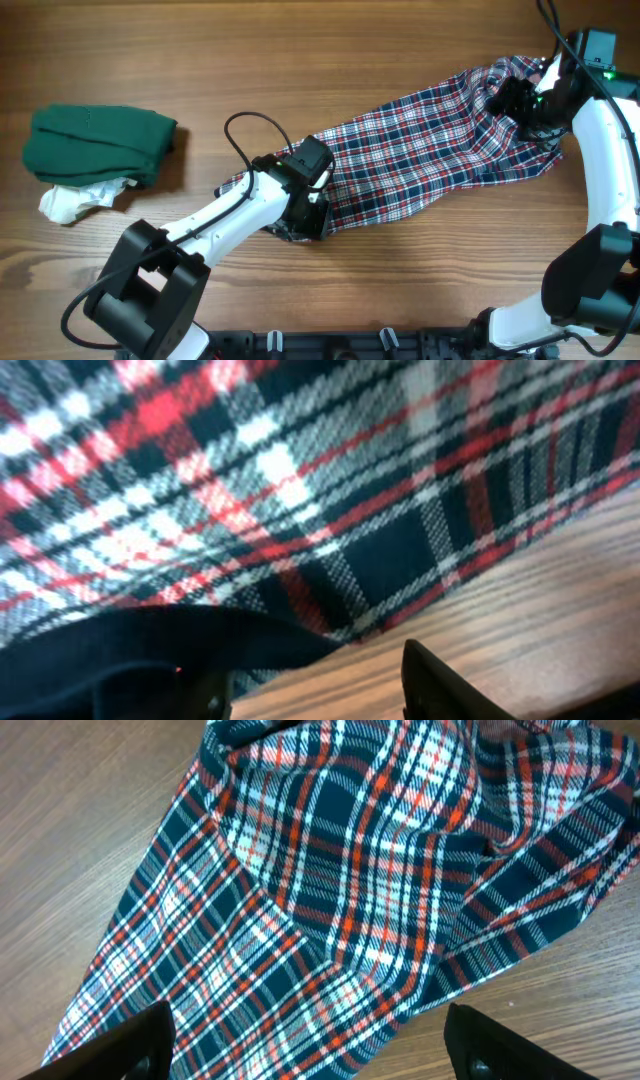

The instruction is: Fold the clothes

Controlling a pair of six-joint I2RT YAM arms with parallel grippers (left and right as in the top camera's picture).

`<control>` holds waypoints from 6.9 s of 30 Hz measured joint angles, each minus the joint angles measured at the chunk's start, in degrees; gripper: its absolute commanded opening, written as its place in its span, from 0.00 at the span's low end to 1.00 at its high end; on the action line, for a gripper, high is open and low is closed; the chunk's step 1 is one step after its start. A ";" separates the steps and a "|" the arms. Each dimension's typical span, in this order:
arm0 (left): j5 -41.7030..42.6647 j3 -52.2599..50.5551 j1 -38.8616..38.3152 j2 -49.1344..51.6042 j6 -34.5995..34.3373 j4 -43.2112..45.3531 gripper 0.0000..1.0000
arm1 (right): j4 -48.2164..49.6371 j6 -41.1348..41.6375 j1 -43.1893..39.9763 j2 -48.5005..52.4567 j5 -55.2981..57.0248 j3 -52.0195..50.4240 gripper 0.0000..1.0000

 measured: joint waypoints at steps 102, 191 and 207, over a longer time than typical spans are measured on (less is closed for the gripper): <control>-8.33 50.31 18.99 -34.47 10.99 -26.43 0.04 | -20.85 -0.50 7.72 -33.57 21.94 39.36 0.04; 6.19 -9.92 29.77 -1.33 -4.79 2.29 0.04 | 11.02 13.38 -0.85 -15.39 -10.05 -44.26 0.04; 5.11 -10.05 29.73 -13.29 -4.98 -2.25 0.04 | -5.95 13.27 -8.20 -22.36 -8.68 -44.26 0.99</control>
